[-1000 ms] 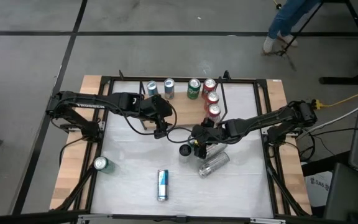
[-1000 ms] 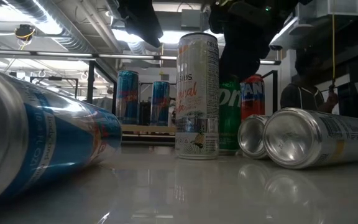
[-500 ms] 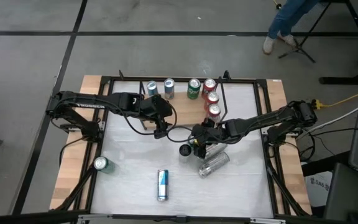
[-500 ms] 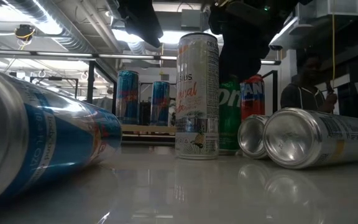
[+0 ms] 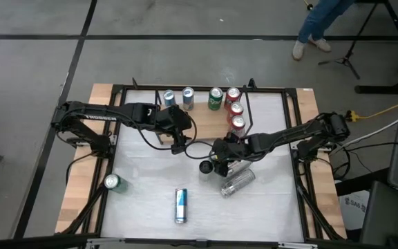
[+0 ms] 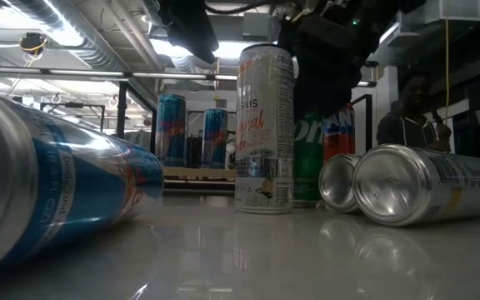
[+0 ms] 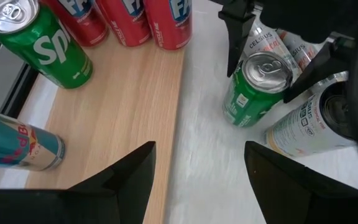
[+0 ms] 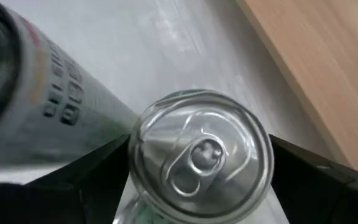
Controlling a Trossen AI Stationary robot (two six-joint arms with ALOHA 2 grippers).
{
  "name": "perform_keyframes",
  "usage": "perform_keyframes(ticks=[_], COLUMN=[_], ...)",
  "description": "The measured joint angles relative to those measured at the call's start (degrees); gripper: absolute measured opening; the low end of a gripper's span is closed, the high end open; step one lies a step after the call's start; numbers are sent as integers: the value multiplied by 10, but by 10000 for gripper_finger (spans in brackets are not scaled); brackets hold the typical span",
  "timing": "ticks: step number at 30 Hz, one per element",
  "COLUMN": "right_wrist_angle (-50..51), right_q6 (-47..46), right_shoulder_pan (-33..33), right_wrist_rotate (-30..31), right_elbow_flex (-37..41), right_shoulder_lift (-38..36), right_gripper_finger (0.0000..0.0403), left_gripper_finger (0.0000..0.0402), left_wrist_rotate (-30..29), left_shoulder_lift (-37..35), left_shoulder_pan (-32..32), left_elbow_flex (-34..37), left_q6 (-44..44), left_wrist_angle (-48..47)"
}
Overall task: Sort soda cans
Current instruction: Put the green soda can on the shelf and align with the other green soda cans
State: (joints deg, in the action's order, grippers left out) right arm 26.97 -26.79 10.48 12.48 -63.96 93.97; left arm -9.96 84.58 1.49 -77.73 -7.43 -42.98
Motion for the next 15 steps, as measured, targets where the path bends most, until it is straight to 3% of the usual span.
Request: perform_keyframes(ticks=[5,11,15], right_wrist_angle=[1,0,-1], right_q6=[0,11,19], right_shoulder_pan=[0,0,-1], right_wrist_rotate=[0,0,-3], right_elbow_flex=[0,0,0], right_shoulder_lift=[0,-1,-1], right_gripper_finger=[335,287,286], left_gripper_finger=[238,238,238], left_wrist_rotate=[0,0,0], left_shoulder_lift=[0,0,0], left_shoulder_pan=[0,0,0], left_elbow_flex=[0,0,0], left_q6=[0,0,0], left_wrist_angle=[0,0,0])
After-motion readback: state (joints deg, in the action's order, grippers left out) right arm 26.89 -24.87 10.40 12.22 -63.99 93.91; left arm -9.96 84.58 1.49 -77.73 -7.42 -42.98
